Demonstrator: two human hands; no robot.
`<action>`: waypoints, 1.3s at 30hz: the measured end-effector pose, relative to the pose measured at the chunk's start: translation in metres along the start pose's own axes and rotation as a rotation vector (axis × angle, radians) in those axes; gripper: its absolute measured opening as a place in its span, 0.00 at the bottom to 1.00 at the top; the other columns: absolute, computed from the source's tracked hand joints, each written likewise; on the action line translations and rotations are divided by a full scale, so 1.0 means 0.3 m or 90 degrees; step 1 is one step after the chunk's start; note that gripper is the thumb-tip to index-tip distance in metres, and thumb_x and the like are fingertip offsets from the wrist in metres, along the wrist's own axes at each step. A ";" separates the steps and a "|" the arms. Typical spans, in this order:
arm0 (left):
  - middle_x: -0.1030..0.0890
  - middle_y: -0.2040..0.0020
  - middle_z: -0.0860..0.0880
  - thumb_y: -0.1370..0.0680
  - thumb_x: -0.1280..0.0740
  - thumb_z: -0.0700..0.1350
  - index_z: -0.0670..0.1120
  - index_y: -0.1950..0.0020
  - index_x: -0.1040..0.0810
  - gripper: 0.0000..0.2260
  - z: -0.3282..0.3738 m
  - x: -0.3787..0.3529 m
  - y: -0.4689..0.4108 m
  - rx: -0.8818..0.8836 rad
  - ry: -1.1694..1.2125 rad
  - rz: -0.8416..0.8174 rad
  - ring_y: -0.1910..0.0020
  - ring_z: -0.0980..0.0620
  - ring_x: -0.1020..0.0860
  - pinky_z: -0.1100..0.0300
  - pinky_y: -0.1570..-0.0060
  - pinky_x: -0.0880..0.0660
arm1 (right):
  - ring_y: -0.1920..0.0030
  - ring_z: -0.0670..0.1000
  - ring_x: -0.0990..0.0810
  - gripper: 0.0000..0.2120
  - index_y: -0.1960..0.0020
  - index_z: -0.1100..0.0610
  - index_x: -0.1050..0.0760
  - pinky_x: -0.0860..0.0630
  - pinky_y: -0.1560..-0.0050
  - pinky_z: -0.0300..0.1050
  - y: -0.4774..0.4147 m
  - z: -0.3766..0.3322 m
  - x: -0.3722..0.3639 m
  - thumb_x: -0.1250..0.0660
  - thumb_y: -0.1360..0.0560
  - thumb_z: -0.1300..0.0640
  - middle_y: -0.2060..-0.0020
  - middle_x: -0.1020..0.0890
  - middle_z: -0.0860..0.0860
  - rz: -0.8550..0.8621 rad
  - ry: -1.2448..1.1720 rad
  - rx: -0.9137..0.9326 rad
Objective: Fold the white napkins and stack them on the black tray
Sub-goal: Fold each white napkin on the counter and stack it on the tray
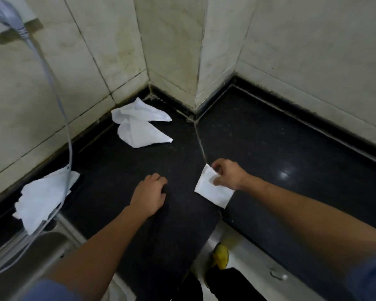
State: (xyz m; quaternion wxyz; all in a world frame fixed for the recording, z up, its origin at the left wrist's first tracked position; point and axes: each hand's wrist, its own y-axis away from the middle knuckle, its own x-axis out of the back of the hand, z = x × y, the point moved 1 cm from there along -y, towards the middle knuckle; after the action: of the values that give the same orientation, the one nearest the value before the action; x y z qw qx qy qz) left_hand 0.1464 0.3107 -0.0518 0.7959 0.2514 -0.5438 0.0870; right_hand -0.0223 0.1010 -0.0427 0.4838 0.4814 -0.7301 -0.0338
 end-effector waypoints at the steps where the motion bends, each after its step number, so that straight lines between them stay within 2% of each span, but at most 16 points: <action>1: 0.28 0.38 0.49 0.24 0.33 0.45 0.49 0.34 0.28 0.18 0.027 0.017 -0.020 -0.018 -0.007 0.000 0.39 0.49 0.29 0.55 0.41 0.30 | 0.54 0.49 0.21 0.19 0.44 0.53 0.24 0.24 0.55 0.43 0.037 0.013 0.021 0.25 0.33 0.57 0.54 0.21 0.49 0.029 -0.002 -0.007; 4: 0.28 0.39 0.49 0.24 0.34 0.45 0.49 0.34 0.29 0.18 0.139 0.074 -0.068 -0.085 -0.044 -0.003 0.40 0.48 0.29 0.54 0.43 0.30 | 0.56 0.50 0.20 0.12 0.50 0.56 0.20 0.25 0.60 0.44 0.160 0.074 0.098 0.25 0.32 0.56 0.57 0.19 0.50 0.121 -0.005 -0.046; 7: 0.28 0.40 0.48 0.24 0.34 0.45 0.48 0.36 0.28 0.16 0.280 0.133 -0.105 -0.153 -0.074 0.004 0.40 0.47 0.29 0.52 0.43 0.29 | 0.59 0.50 0.21 0.06 0.56 0.53 0.22 0.28 0.66 0.42 0.287 0.141 0.179 0.26 0.31 0.55 0.60 0.19 0.49 0.182 -0.012 -0.075; 10: 0.25 0.41 0.48 0.22 0.36 0.47 0.49 0.36 0.27 0.15 0.473 0.184 -0.113 -0.229 -0.116 0.020 0.41 0.47 0.26 0.51 0.44 0.27 | 0.58 0.51 0.21 0.04 0.55 0.52 0.22 0.25 0.62 0.48 0.458 0.236 0.266 0.29 0.29 0.53 0.59 0.18 0.50 0.254 0.025 -0.093; 16: 0.23 0.41 0.49 0.21 0.38 0.49 0.50 0.36 0.27 0.14 0.925 0.184 -0.023 -0.384 -0.157 0.064 0.44 0.48 0.23 0.52 0.49 0.25 | 0.55 0.53 0.21 0.07 0.50 0.49 0.21 0.28 0.60 0.46 0.896 0.502 0.366 0.35 0.26 0.53 0.54 0.18 0.48 0.405 0.132 -0.173; 28: 0.23 0.41 0.48 0.22 0.39 0.49 0.48 0.39 0.26 0.13 1.877 -0.167 0.506 -0.691 -0.203 0.033 0.42 0.45 0.24 0.52 0.49 0.27 | 0.51 0.54 0.20 0.10 0.46 0.49 0.21 0.29 0.60 0.45 1.941 1.069 0.253 0.39 0.23 0.53 0.51 0.18 0.48 0.555 0.124 -0.429; 36: 0.23 0.42 0.48 0.22 0.39 0.50 0.48 0.40 0.27 0.12 2.508 -0.398 0.716 -0.895 -0.238 0.002 0.44 0.45 0.24 0.52 0.51 0.27 | 0.51 0.54 0.21 0.10 0.48 0.48 0.22 0.30 0.61 0.46 2.445 1.443 0.196 0.40 0.24 0.53 0.52 0.18 0.47 0.633 0.081 -0.593; 39: 0.24 0.41 0.48 0.22 0.39 0.50 0.48 0.38 0.28 0.13 2.764 -0.496 0.756 -0.954 -0.240 -0.011 0.43 0.45 0.25 0.52 0.49 0.27 | 0.52 0.54 0.21 0.08 0.50 0.48 0.22 0.27 0.60 0.48 2.611 1.599 0.217 0.39 0.24 0.53 0.53 0.18 0.47 0.653 0.070 -0.658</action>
State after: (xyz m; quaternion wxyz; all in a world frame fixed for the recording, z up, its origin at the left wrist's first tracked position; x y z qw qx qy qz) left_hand -0.6871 0.1153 0.1161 0.6479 -0.3397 -0.5820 -0.3552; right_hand -0.9063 0.2718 0.1508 0.6401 -0.2100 -0.7293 -0.1194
